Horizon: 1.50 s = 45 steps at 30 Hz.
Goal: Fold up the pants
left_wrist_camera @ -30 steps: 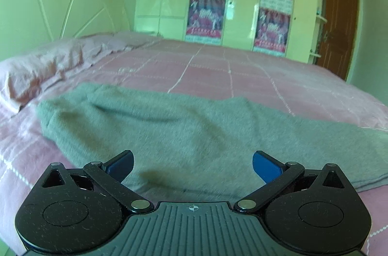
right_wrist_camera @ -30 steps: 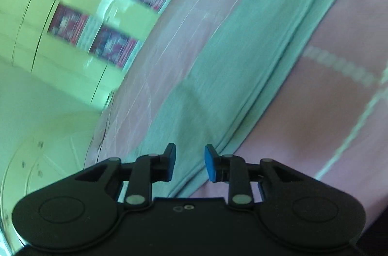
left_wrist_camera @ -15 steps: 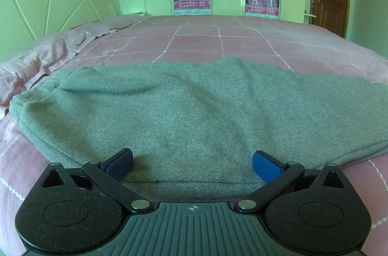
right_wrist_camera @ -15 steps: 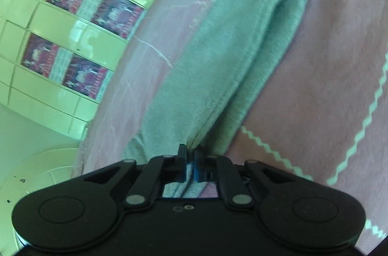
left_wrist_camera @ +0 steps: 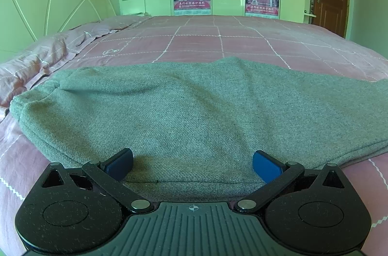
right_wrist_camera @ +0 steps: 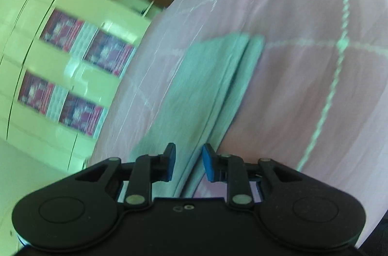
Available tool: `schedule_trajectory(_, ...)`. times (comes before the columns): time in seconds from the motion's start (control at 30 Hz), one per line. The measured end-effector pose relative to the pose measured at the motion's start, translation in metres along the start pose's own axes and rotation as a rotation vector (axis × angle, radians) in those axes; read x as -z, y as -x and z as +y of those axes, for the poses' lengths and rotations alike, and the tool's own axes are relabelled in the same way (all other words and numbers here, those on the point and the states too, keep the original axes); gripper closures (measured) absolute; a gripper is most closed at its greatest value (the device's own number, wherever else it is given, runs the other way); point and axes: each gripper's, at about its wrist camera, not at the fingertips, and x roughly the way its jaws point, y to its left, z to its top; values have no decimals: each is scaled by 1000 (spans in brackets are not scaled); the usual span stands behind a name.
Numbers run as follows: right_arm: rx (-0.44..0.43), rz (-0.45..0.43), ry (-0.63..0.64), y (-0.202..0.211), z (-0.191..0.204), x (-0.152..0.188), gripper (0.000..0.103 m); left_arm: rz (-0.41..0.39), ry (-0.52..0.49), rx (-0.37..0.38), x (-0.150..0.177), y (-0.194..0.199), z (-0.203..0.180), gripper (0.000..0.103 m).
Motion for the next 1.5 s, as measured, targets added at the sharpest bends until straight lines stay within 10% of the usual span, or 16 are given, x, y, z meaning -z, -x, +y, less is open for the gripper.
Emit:
schedule_trajectory(0.27,58,-57,3,-24,-6,-26,83,2,-4,-6,-1,1,0,0)
schedule_trajectory(0.37,77,-30,59,-28,1,-29,103,2,-7,-7,-2,1,0,0)
schedule_trajectory(0.6,9,-128,167,7,24,-27,103,2,-9,-9,-2,1,0,0)
schedule_trajectory(0.83,95,-25,44,-21,-28,-28,103,4,-7,-3,-1,1,1,0)
schedule_trajectory(0.97,113,-87,85,-10,-20,-30,80,2,-8,-6,-1,1,1,0)
schedule_trajectory(1.5,41,-92,5,-5,-27,-49,78,1,-12,-9,-1,1,1,0)
